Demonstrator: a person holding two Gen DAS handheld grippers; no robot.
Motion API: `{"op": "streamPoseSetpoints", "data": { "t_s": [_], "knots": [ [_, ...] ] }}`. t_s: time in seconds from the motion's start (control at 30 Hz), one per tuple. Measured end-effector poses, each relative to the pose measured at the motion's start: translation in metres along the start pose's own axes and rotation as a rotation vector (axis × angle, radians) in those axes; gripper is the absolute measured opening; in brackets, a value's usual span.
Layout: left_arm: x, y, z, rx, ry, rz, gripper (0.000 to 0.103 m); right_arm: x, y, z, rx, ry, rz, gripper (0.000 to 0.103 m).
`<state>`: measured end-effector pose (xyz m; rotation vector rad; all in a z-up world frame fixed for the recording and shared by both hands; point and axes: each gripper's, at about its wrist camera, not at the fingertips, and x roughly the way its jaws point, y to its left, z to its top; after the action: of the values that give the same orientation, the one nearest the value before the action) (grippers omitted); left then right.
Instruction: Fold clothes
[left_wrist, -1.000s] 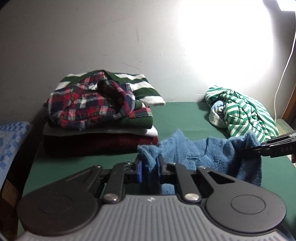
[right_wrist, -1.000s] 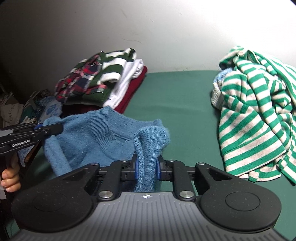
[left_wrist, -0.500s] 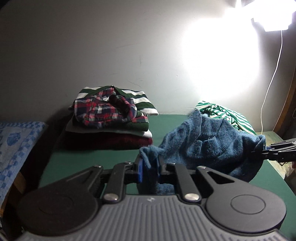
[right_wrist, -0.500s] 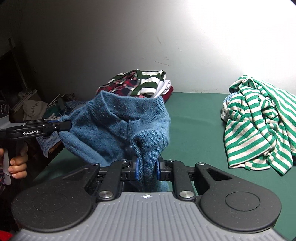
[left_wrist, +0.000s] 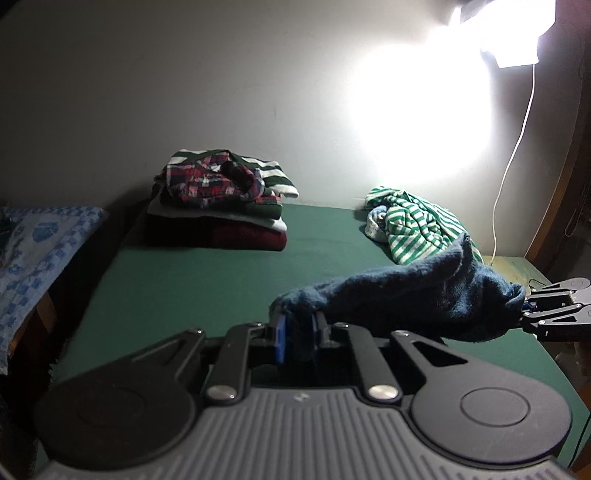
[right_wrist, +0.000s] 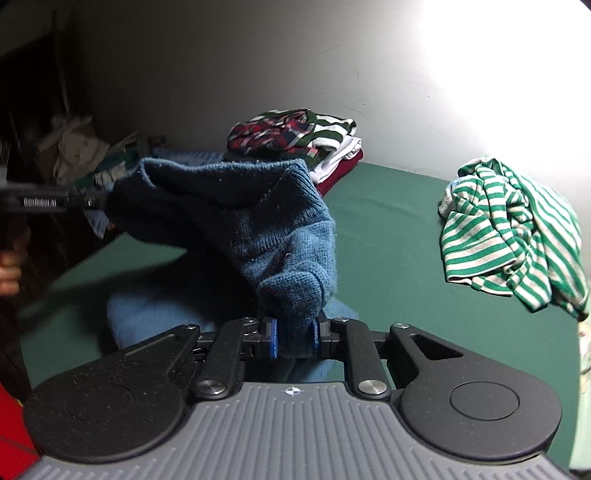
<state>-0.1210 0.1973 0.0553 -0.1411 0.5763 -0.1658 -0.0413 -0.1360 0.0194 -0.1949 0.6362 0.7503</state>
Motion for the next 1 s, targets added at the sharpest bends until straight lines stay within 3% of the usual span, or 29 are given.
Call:
{"op": "streamPoseSetpoints", "data": {
  "t_s": [0.33,0.57,0.63,0.8,0.9,1.0],
  "knots": [
    [0.004,-0.002,-0.053,0.044,0.102,0.034,0.008,0.006,0.049,-0.052,-0.288,-0.009,-0.108,0.019],
    [0.010,-0.020,-0.080,0.150,0.151,0.035,0.007,0.007,0.060,-0.060,-0.325,-0.018,-0.146,0.027],
    [0.008,-0.026,-0.084,0.201,0.150,0.040,0.008,-0.001,0.063,-0.060,-0.330,-0.022,-0.155,0.036],
    [-0.016,-0.033,-0.077,0.343,0.104,0.074,0.013,-0.019,0.072,-0.058,-0.343,-0.034,-0.176,0.039],
    [-0.029,-0.041,-0.070,0.462,0.067,0.080,0.014,-0.031,0.084,-0.054,-0.403,-0.091,-0.219,0.040],
    [-0.024,-0.059,-0.070,0.626,0.045,0.058,0.029,-0.023,0.101,-0.050,-0.504,-0.110,-0.247,0.041]
  ]
}}
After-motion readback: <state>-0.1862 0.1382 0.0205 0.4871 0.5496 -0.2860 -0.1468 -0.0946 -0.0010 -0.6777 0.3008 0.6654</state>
